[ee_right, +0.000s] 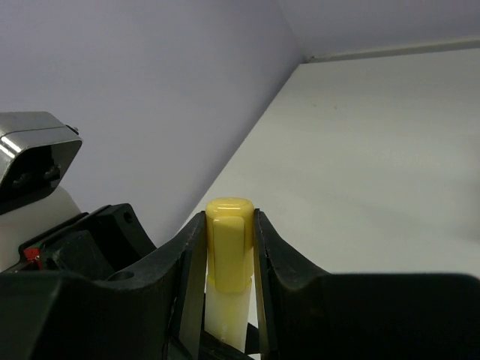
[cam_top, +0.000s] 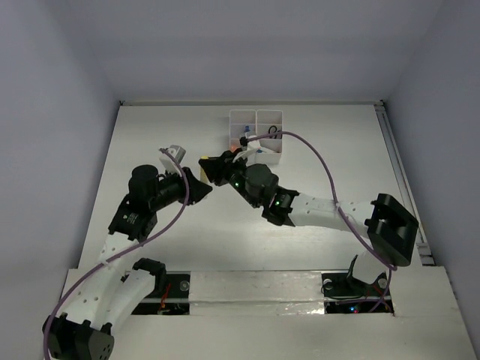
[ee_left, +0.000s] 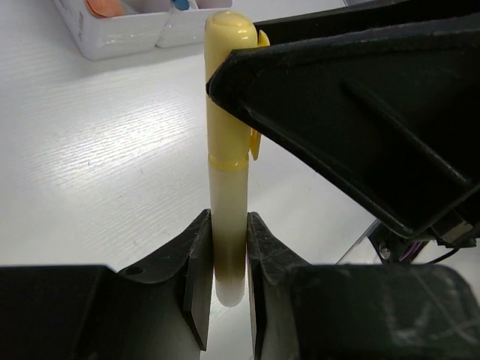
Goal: Sort the stationery into containers
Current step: Close the pen cap on the pen.
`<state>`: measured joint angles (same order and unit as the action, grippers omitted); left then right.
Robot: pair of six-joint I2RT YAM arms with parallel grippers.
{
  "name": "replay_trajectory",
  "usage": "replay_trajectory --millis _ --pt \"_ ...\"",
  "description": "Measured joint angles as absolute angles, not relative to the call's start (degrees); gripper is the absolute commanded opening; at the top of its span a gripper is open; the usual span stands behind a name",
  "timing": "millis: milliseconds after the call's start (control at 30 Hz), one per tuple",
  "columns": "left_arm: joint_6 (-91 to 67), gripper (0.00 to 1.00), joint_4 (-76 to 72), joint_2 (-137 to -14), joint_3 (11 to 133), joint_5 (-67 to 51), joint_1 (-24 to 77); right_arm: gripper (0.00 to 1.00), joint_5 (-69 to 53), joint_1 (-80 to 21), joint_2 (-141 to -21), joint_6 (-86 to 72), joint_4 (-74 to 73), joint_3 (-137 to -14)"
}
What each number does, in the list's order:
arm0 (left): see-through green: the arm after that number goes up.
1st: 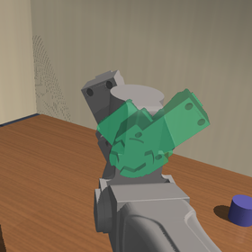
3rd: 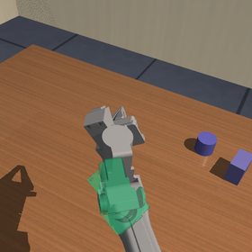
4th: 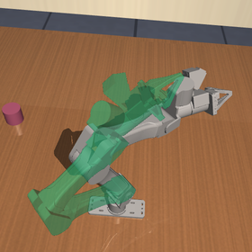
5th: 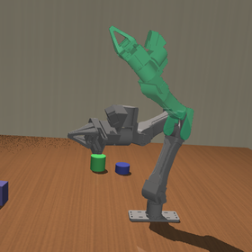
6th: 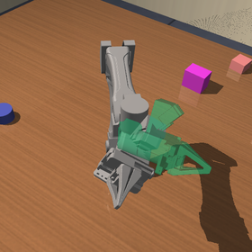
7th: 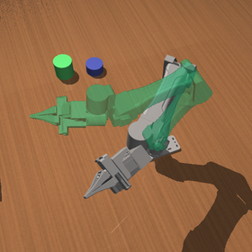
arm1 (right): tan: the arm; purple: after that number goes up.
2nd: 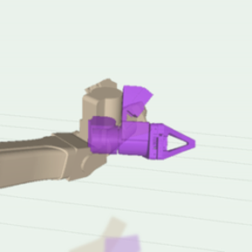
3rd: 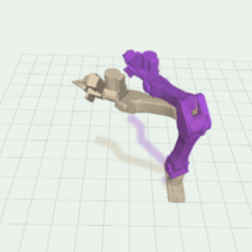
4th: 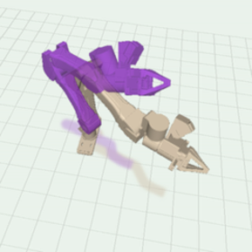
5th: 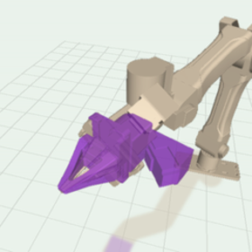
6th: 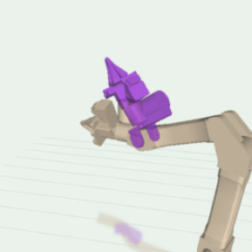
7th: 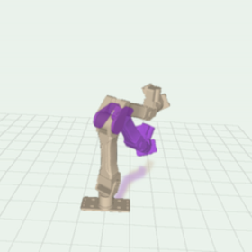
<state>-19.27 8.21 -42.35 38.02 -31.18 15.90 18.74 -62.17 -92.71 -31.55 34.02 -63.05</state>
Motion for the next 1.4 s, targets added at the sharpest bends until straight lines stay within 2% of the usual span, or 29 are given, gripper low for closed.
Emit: replay_trajectory --millis 233,367,567,800,1133,1400 --pt "-20.6 0.0 9.2 -43.5 38.5 -31.3 17.3 0.0 29.5 -65.9 -92.3 -27.2 34.0 -62.2" --pt "-22.0 0.0 9.1 -43.8 38.5 -32.5 17.8 0.0 31.2 -66.7 -91.3 -26.9 36.3 -59.9" --pt "-23.8 0.0 7.9 -43.5 38.5 -32.9 18.7 0.0 29.1 -66.5 -90.0 -29.1 36.3 -59.4" --pt "-22.7 0.0 6.3 -43.4 39.2 -31.1 21.1 0.0 20.6 -63.8 -86.9 -33.6 34.7 -57.8" --pt "-14.6 0.0 9.8 -43.8 43.7 -28.8 24.1 0.0 18.9 -63.3 -79.5 -34.5 29.2 -56.1" --pt "-13.1 0.0 12.9 -47.0 47.1 -29.5 24.3 0.0 17.2 -62.5 -79.3 -33.4 29.0 -55.8"
